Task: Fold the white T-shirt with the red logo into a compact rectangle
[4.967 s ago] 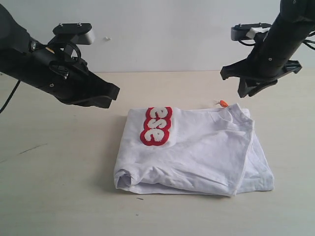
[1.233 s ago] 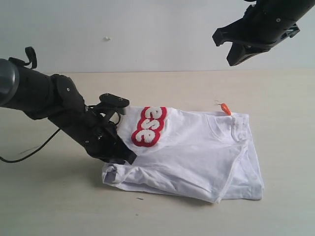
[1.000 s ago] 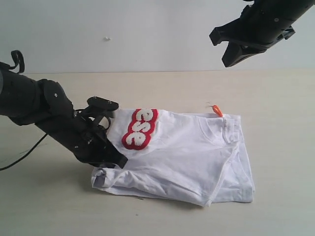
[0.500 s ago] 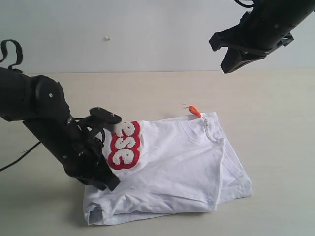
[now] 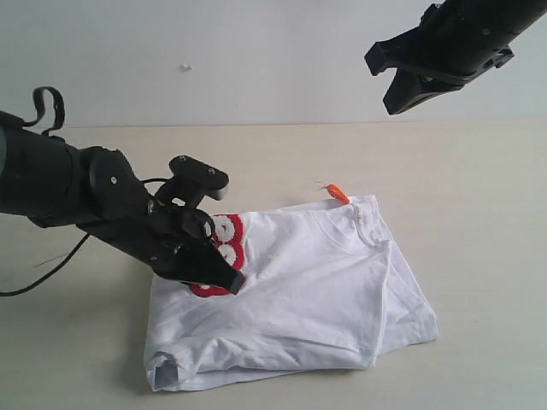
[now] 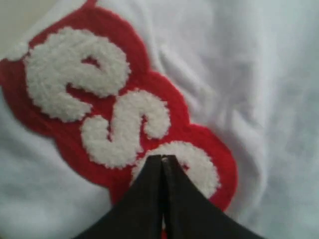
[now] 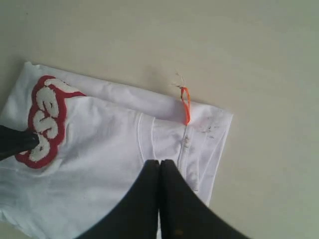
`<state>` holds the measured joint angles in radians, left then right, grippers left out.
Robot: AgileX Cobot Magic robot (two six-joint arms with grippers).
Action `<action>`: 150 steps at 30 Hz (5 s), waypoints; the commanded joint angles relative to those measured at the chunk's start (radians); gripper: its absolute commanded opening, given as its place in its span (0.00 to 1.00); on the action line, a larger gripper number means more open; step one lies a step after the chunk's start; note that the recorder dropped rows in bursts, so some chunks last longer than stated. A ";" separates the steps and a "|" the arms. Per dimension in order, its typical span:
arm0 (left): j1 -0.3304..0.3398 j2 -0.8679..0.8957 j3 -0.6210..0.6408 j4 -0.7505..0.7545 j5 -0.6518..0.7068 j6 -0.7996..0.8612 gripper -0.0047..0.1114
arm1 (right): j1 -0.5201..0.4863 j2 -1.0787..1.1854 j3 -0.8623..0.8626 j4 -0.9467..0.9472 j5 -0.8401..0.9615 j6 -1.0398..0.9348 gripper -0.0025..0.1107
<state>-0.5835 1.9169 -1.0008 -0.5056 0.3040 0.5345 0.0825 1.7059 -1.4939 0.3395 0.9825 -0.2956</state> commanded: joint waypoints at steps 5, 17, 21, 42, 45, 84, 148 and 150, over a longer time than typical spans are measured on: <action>0.122 0.054 -0.022 0.007 0.006 -0.018 0.04 | -0.001 -0.007 0.000 0.004 -0.013 -0.010 0.02; 0.204 0.041 -0.024 0.028 -0.004 -0.016 0.04 | -0.001 -0.007 0.000 0.004 -0.013 -0.010 0.02; 0.158 -0.031 -0.040 -0.004 -0.005 -0.006 0.04 | -0.001 -0.007 0.000 0.004 -0.013 -0.015 0.02; -0.063 0.196 -0.238 -0.213 0.165 0.301 0.04 | -0.001 -0.007 0.000 0.004 -0.020 -0.017 0.02; -0.042 0.232 -0.242 -0.018 0.177 0.147 0.04 | -0.001 -0.007 0.000 0.004 -0.020 -0.017 0.02; 0.053 -0.912 0.118 -0.229 -0.237 0.182 0.04 | -0.001 -0.722 0.451 0.003 -0.624 -0.045 0.02; 0.055 -1.917 0.155 -0.259 -0.223 0.194 0.04 | -0.001 -1.706 0.686 0.105 -0.900 -0.016 0.02; 0.055 -1.917 0.155 -0.259 -0.223 0.194 0.04 | -0.001 -1.706 0.686 0.105 -0.900 -0.016 0.02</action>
<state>-0.5308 -0.0003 -0.8414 -0.7593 0.0733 0.7288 0.0825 0.0004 -0.8047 0.4457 0.0859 -0.3042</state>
